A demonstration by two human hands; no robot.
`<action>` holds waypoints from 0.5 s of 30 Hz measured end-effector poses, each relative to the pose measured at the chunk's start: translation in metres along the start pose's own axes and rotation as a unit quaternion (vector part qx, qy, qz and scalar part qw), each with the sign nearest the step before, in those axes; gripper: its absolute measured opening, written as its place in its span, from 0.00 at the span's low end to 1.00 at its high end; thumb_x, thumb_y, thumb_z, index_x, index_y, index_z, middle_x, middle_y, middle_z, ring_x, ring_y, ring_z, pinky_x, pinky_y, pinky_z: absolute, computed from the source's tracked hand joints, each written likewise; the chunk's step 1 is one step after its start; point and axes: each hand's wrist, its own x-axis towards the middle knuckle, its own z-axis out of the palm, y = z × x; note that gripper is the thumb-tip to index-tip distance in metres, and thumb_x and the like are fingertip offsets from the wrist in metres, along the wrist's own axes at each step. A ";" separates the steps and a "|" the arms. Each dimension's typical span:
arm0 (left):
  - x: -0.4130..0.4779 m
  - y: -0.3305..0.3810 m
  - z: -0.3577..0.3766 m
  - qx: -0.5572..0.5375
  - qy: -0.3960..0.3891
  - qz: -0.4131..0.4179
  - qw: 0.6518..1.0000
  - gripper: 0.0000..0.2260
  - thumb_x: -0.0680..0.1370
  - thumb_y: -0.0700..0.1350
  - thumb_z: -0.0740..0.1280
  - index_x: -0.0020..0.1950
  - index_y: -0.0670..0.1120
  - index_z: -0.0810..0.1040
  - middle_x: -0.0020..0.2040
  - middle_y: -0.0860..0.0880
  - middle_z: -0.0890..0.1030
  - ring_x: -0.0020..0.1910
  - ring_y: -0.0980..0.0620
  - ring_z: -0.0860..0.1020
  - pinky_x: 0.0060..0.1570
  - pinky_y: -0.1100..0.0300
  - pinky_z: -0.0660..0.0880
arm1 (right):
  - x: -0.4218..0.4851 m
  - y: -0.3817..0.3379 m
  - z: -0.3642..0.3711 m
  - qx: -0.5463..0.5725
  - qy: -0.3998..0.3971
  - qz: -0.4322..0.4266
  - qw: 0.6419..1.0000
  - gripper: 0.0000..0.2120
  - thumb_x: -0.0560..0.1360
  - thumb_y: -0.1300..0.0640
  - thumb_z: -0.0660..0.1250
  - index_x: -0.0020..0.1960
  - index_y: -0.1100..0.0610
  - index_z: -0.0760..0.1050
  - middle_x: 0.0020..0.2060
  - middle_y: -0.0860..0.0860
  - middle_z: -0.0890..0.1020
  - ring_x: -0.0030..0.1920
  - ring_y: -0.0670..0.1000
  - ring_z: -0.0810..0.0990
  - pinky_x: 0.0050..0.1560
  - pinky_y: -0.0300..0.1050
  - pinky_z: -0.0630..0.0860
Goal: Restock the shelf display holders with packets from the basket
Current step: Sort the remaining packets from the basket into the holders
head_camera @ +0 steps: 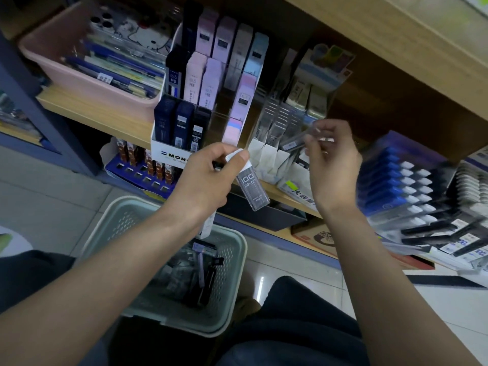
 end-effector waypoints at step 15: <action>0.000 0.001 0.004 0.012 0.002 -0.005 1.000 0.02 0.77 0.47 0.65 0.47 0.51 0.77 0.43 0.50 0.71 0.25 0.58 0.63 0.20 0.69 0.62 | 0.006 0.001 0.016 -0.236 0.013 -0.087 0.968 0.10 0.74 0.62 0.65 0.56 0.58 0.77 0.51 0.55 0.79 0.54 0.57 0.73 0.54 0.49 0.69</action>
